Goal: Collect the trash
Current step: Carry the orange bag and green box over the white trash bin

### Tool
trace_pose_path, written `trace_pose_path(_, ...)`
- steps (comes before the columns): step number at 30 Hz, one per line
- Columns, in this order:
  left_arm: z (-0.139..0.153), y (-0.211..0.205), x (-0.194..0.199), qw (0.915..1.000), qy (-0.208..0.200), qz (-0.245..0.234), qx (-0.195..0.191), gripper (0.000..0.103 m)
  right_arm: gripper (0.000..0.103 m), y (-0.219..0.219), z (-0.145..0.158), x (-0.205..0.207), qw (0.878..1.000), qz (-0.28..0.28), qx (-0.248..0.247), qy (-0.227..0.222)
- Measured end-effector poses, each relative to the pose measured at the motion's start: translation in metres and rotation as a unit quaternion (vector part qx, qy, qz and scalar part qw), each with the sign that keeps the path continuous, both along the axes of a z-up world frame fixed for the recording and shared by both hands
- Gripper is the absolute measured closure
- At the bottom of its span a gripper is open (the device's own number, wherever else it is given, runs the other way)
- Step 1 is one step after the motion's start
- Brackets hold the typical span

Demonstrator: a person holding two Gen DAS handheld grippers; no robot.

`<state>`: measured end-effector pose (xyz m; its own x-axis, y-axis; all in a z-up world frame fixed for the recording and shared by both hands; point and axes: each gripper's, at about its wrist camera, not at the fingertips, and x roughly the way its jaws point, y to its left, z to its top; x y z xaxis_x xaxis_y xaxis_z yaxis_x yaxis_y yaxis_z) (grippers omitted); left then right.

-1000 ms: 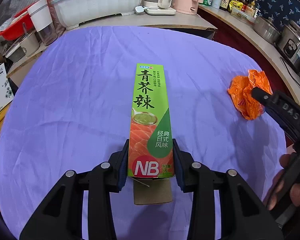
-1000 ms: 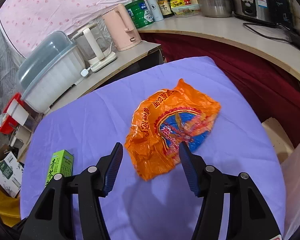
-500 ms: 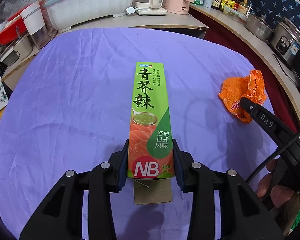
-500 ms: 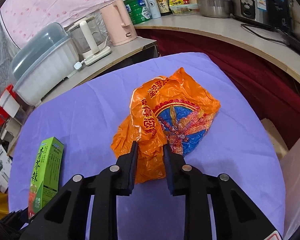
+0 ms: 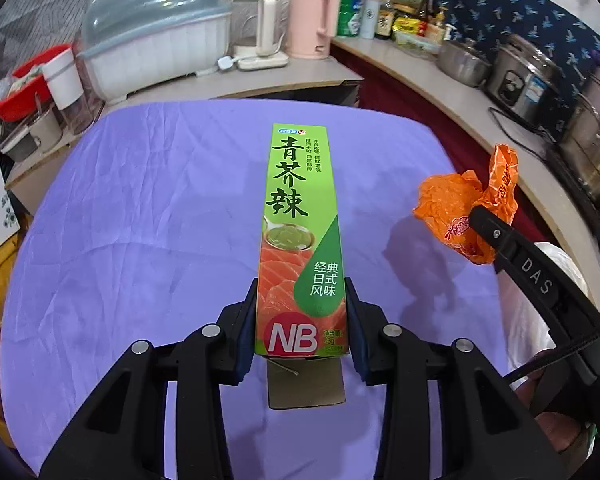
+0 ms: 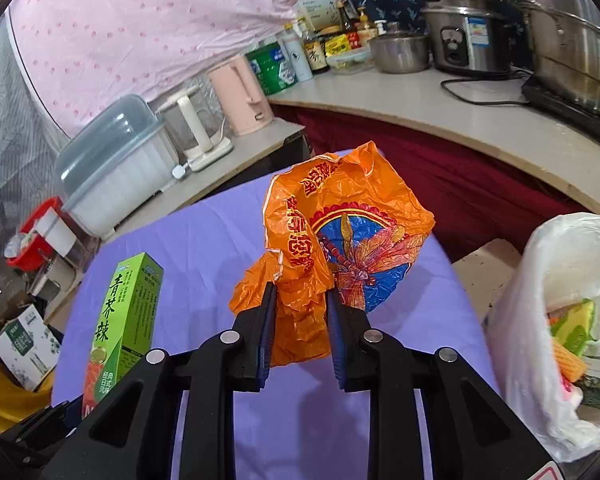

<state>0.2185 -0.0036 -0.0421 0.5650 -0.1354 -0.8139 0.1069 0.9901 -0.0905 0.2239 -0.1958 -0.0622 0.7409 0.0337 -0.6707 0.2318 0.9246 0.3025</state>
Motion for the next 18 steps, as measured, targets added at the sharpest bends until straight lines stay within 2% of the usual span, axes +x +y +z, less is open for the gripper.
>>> trace_pose_path(8, 0.029, -0.04, -0.042, 0.9985, -0.029, -0.046, 0.003, 0.066, 0.08, -0.04, 0.033, -0.059, 0.999, -0.039, 0.008, -0.034)
trace_pose_path(18, 0.042, -0.122, -0.087, 0.99, -0.039, -0.135, 0.001, 0.066, 0.08, -0.122, 0.037, -0.128, 0.992, -0.118, 0.012, -0.044)
